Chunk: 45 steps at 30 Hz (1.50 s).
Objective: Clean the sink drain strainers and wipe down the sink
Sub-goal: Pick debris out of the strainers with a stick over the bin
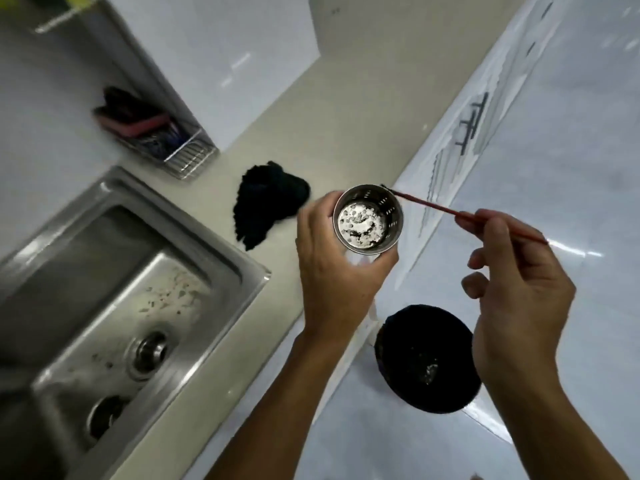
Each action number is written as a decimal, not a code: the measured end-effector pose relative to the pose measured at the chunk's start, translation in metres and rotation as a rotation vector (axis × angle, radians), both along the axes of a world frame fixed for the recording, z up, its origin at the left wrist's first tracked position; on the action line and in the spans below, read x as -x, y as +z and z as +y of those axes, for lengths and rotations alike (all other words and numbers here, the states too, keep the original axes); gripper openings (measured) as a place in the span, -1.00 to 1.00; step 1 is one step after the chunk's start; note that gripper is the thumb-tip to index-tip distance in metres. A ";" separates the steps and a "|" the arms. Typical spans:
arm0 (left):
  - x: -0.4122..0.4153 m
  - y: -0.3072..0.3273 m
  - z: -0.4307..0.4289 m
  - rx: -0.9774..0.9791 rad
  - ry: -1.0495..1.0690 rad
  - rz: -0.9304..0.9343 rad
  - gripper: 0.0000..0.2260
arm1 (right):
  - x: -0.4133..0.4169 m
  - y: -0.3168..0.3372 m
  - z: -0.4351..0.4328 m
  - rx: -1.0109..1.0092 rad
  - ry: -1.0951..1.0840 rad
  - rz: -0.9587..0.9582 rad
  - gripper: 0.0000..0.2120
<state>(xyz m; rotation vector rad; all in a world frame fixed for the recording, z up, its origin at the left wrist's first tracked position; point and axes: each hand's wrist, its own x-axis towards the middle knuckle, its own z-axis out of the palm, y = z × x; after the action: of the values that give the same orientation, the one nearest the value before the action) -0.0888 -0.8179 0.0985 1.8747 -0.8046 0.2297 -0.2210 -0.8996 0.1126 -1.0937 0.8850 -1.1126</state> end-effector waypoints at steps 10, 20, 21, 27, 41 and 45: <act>-0.106 0.039 0.194 -0.082 0.403 -0.083 -0.32 | -0.132 0.035 0.141 0.157 0.400 0.054 -0.82; -0.196 -0.084 0.364 -0.656 0.508 0.490 -0.32 | -0.243 -0.016 0.256 0.486 0.775 0.490 -0.70; -0.202 -0.098 0.368 -0.696 0.472 0.511 -0.32 | -0.250 -0.020 0.260 0.504 0.777 0.507 -0.70; -0.215 -0.147 0.377 -0.877 0.354 0.464 -0.34 | -0.271 -0.039 0.270 0.606 0.810 0.669 -0.77; -0.205 -0.116 0.489 -1.428 -0.013 0.481 -0.04 | -0.291 -0.035 0.315 0.634 0.909 0.689 -0.83; -0.204 -0.107 0.482 -1.201 0.113 0.446 -0.26 | -0.283 -0.032 0.324 0.615 0.924 0.654 -0.82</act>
<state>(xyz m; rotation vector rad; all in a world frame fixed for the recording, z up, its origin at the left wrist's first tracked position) 0.1149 -0.3356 -0.0085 2.9165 -0.5296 -0.7542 0.0623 -0.5756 0.0801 -2.1566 0.3809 -0.2080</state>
